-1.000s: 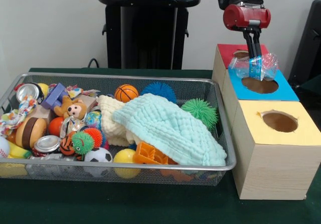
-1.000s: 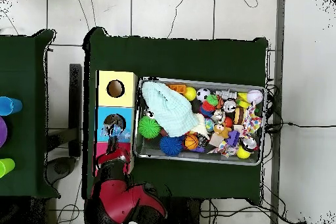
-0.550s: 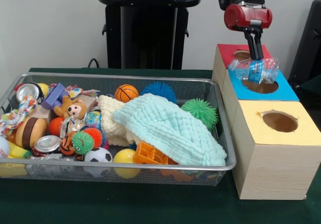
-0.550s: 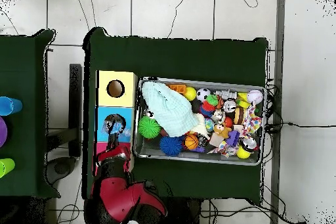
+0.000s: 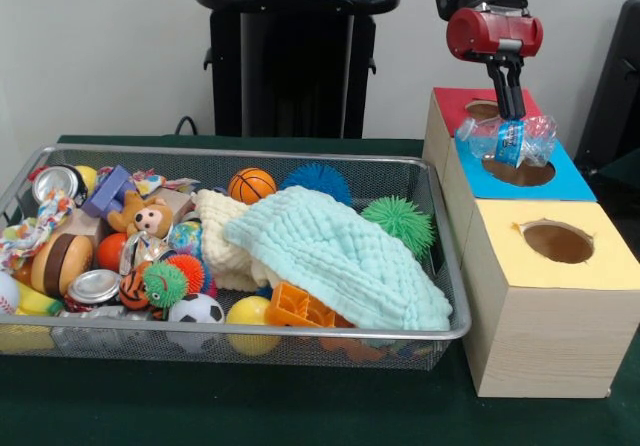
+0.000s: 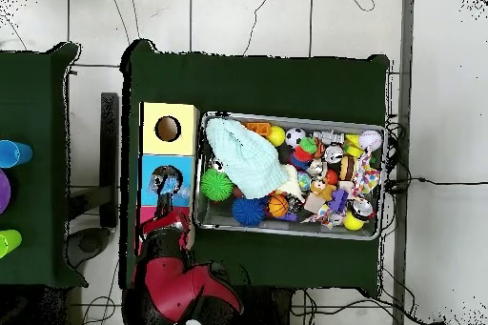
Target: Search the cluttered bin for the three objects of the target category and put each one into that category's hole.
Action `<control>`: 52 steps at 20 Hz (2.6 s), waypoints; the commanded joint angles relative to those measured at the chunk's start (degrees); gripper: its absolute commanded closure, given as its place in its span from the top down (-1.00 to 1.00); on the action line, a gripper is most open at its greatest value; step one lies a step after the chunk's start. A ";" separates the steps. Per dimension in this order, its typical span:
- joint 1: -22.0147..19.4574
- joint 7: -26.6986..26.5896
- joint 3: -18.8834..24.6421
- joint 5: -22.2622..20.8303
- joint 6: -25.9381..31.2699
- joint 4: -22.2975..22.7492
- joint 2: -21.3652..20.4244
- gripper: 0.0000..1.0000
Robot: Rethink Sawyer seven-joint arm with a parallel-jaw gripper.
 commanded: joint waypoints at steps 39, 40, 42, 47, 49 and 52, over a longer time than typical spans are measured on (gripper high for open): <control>-9.76 9.98 11.41 -10.47 8.21 0.26 -11.71 -1.00; -9.97 9.89 11.67 -10.54 8.45 0.51 -12.01 -1.00; -10.09 9.37 11.93 -10.33 8.82 0.66 -11.90 -1.00; -11.92 8.54 13.67 -12.71 10.85 2.21 -12.43 -1.00; -14.32 9.06 16.29 -14.76 13.36 3.45 -14.48 -1.00; -20.19 9.10 22.63 -18.34 18.61 6.52 -18.25 -1.00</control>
